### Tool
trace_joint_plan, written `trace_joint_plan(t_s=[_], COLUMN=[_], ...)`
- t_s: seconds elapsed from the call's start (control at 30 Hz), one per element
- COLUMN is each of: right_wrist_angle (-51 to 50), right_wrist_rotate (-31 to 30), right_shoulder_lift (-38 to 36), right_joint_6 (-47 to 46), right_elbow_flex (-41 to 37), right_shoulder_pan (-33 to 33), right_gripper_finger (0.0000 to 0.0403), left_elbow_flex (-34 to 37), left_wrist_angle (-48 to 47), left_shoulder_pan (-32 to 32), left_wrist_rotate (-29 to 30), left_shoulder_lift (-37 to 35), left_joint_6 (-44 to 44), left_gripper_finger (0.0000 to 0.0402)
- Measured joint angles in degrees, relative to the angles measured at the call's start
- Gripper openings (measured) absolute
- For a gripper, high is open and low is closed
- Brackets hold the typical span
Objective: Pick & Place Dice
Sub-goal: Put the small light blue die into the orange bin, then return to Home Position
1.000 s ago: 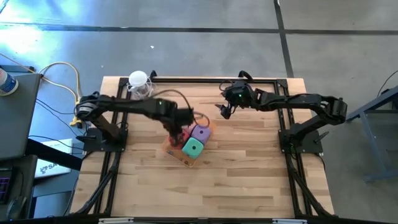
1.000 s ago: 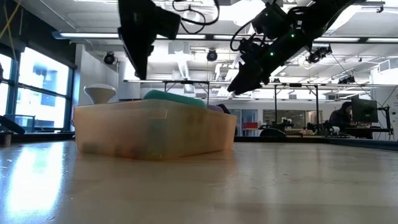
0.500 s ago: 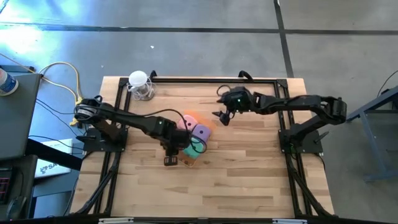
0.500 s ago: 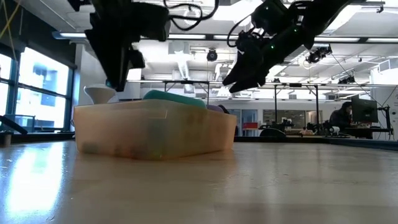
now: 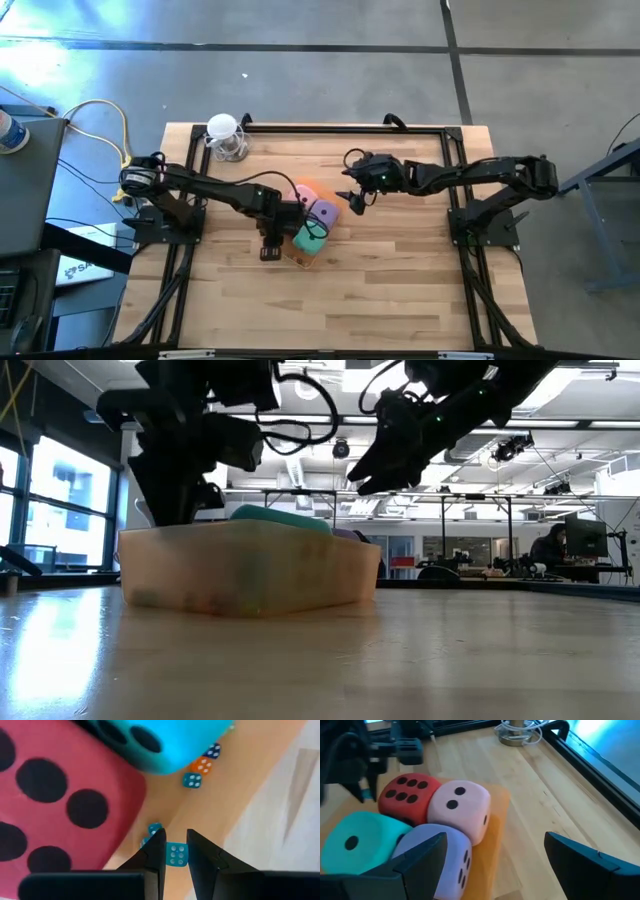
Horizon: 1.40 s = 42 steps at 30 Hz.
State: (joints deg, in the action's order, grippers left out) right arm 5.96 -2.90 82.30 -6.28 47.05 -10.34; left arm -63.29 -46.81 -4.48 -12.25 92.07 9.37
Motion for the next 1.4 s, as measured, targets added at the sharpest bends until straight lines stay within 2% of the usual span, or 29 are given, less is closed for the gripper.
trace_joint_plan(t_s=[0.17,0.27,0.5,0.67,0.9,1.07,1.4], right_wrist_angle=[0.0,0.0,-0.1,-1.4,-1.6,-2.1,-2.6], right_wrist_rotate=[0.0,0.0,0.1,1.6,1.7,1.5,1.4], right_shoulder_lift=[0.0,0.0,0.0,0.0,0.0,0.0,0.0], right_joint_6=[0.0,0.0,-0.7,-1.7,-1.6,-1.5,-1.6], right_elbow_flex=[0.0,0.0,0.0,0.0,0.0,0.0,0.0], right_shoulder_pan=[1.1,1.5,1.5,1.6,3.3,5.4,11.2], right_gripper_finger=[0.0325,0.0325,0.0325,0.0325,0.0325,0.0325,0.0325], left_elbow_flex=[1.1,1.6,1.6,1.6,1.6,1.6,1.6], left_wrist_angle=[1.2,0.7,0.6,-0.5,-0.7,-1.2,-19.2], left_shoulder_pan=[1.1,0.4,-1.4,-2.3,-6.4,-9.3,-15.4], left_wrist_rotate=[0.4,2.6,5.4,8.1,8.2,8.6,19.7], left_shoulder_lift=[-0.1,0.0,0.0,0.0,0.0,0.0,0.0], left_joint_6=[0.5,1.0,4.9,11.4,13.9,19.8,39.0], left_gripper_finger=[0.0054,0.0058,0.0113,0.0141,0.0145,0.0146,0.0146])
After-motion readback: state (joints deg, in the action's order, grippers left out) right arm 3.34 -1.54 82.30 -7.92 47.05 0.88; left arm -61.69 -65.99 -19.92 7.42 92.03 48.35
